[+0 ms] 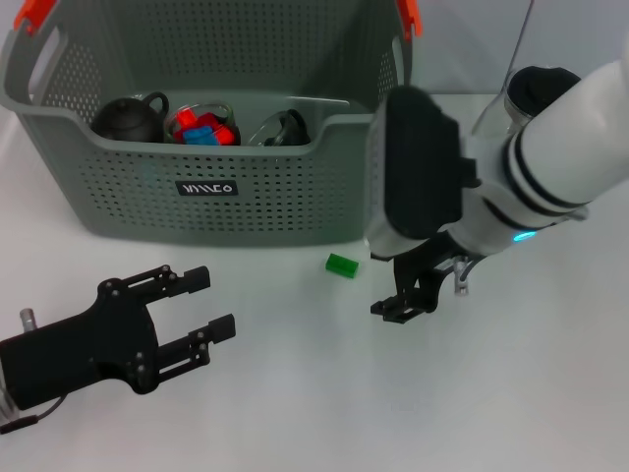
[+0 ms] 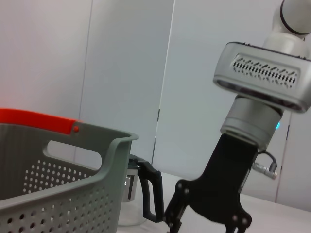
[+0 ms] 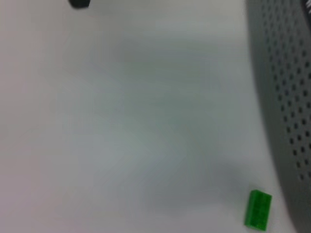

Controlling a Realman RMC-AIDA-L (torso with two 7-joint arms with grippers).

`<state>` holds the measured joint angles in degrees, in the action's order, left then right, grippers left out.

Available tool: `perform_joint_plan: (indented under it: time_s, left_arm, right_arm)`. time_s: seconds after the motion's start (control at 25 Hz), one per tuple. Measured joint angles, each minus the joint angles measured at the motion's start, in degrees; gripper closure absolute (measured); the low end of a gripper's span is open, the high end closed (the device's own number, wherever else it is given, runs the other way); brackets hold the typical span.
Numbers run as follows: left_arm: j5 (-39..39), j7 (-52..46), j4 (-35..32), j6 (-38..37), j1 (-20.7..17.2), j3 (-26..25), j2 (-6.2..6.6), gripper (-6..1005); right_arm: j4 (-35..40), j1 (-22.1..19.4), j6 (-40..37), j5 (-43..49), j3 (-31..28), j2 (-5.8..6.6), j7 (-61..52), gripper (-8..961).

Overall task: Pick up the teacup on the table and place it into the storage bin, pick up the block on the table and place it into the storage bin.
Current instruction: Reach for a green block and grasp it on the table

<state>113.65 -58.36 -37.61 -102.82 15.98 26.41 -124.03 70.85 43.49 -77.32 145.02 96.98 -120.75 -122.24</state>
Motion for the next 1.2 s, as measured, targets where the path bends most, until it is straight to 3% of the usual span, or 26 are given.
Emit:
perform_joint_plan:
  time_s: [0.32, 0.56, 0.88, 1.2]
  left_arm:
    - [0.01, 0.0, 0.15, -0.01, 0.06, -0.56, 0.02, 372]
    - [0.04, 0.0, 0.17, -0.01, -0.01, -0.65, -0.05, 372]
    - [0.08, 0.0, 0.37, 0.14, 0.02, -0.67, -0.08, 372]
    - [0.08, 0.0, 0.7, 0.64, 0.02, -0.66, -0.15, 372]
  right_arm:
    - [-8.63, 4.53, 6.18, -0.53, 5.66, -0.16, -0.78, 280]
    - [-10.34, 5.21, 10.61, -0.95, 9.56, -0.19, -1.29, 279]
    - [-12.26, 5.92, 13.4, -2.85, 10.69, -0.29, -2.03, 279]
    - [-24.12, 11.57, 17.84, -8.43, 10.33, -0.27, -3.19, 280]
